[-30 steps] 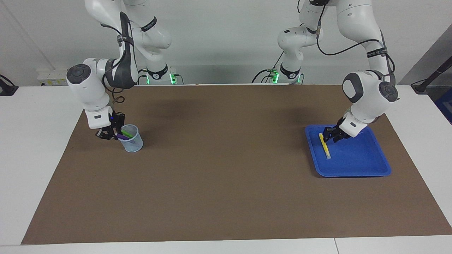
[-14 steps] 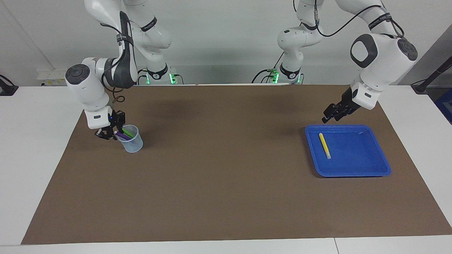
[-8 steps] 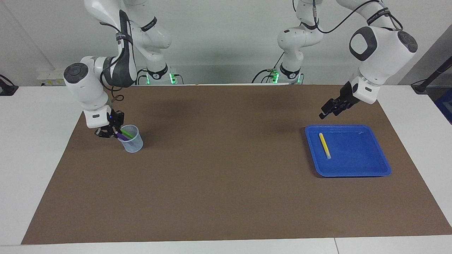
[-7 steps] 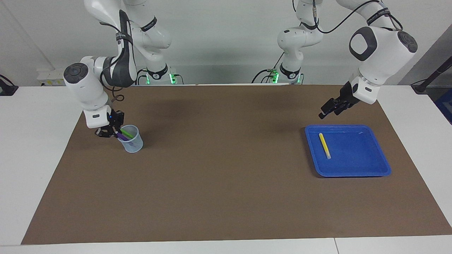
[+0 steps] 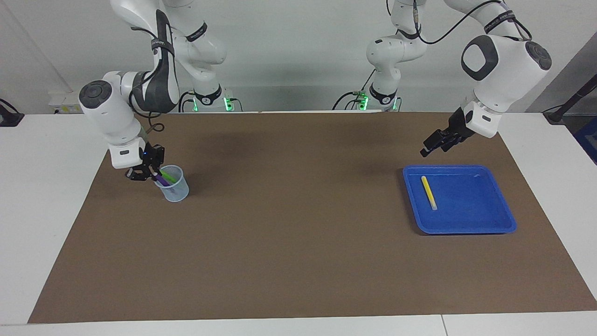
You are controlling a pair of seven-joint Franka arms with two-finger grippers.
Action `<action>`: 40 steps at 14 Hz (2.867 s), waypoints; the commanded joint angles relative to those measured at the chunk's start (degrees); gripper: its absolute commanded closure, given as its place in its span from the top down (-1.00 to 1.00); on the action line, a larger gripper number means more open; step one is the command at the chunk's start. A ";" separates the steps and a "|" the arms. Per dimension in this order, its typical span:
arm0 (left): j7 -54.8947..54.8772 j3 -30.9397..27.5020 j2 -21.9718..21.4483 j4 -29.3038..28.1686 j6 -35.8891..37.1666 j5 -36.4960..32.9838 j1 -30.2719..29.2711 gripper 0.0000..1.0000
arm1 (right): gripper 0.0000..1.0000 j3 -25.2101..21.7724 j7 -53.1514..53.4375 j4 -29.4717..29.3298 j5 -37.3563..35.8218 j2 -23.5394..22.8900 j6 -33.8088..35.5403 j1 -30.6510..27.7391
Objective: Right arm passes pens to left for tray arrangement
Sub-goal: 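Grasp the purple pen in the cup with the right gripper, then lift the purple pen with the right gripper while the left gripper approaches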
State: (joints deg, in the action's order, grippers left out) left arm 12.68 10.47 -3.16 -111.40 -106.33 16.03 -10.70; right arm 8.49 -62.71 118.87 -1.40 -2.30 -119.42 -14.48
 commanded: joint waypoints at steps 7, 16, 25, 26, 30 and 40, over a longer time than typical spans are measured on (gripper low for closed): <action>1.11 -0.53 -1.94 -0.22 1.48 2.34 0.50 1.00 | -1.00 3.46 7.06 -6.28 0.96 -1.30 4.02 0.42; 15.94 -0.45 -3.96 -1.79 1.22 11.73 2.35 0.99 | -1.00 5.65 13.83 -12.15 4.31 0.45 16.74 0.59; 40.46 -0.45 -7.39 -11.99 -21.26 31.51 10.16 0.99 | -1.00 15.23 44.27 -20.61 13.93 0.63 21.52 0.50; 43.27 -0.45 -7.39 -12.25 -23.37 33.35 11.13 0.99 | -1.00 15.85 50.78 -20.35 17.36 0.63 20.99 0.59; 49.52 -0.45 -7.48 -15.59 -34.96 38.81 17.18 0.85 | -1.00 16.47 71.72 -14.40 28.80 2.82 9.43 5.93; 70.00 -0.45 -7.92 -22.09 -56.59 39.96 32.92 0.75 | -1.00 16.47 91.20 0.75 60.19 2.39 -37.11 23.27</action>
State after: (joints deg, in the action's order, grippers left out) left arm 79.01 10.68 -8.79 -129.77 -158.07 55.05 18.64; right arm 25.13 27.73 118.57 54.44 -0.51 -154.23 8.57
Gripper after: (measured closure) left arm 0.097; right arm 0.815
